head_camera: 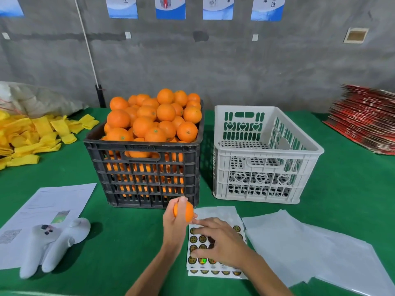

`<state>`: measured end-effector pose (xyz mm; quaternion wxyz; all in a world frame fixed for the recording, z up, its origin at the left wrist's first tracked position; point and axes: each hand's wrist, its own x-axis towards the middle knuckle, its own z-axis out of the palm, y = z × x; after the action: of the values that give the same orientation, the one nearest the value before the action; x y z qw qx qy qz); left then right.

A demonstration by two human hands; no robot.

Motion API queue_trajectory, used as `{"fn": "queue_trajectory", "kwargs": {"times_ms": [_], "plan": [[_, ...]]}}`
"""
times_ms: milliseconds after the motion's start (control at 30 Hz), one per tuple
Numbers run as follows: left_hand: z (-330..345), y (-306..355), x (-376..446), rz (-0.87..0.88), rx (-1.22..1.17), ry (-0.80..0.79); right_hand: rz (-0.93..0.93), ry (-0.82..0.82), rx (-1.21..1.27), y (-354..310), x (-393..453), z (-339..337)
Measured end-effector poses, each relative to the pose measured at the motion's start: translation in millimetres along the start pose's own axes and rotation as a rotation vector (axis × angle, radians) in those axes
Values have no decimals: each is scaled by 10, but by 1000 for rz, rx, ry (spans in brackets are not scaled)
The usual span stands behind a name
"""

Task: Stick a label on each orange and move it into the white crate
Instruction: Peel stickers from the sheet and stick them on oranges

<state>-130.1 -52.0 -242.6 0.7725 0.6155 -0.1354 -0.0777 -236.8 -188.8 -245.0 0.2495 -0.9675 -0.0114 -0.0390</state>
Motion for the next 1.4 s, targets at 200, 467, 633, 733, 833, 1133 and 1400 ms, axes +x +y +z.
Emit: {"fn": "queue_trajectory", "kwargs": {"times_ms": [200, 467, 633, 733, 833, 1133, 1400], "plan": [[34, -119, -54, -66, -37, -49, 111, 42, -47, 262, 27, -101], [67, -183, -72, -83, -4, -15, 90, 112, -111, 336, 242, -118], [62, -208, -48, -127, -32, 2, 39, 127, -204, 372, 261, -98], [41, -216, -42, -139, -58, -1, 64, 112, -187, 392, 211, -74], [47, -203, -40, -147, -60, 6, 71, 81, -167, 398, 194, -90], [38, -222, -30, -153, -78, 16, 58, 207, -49, 437, 197, -25], [81, -204, -65, -110, 0, -6, 162, 297, 200, 495, 292, 41]]}}
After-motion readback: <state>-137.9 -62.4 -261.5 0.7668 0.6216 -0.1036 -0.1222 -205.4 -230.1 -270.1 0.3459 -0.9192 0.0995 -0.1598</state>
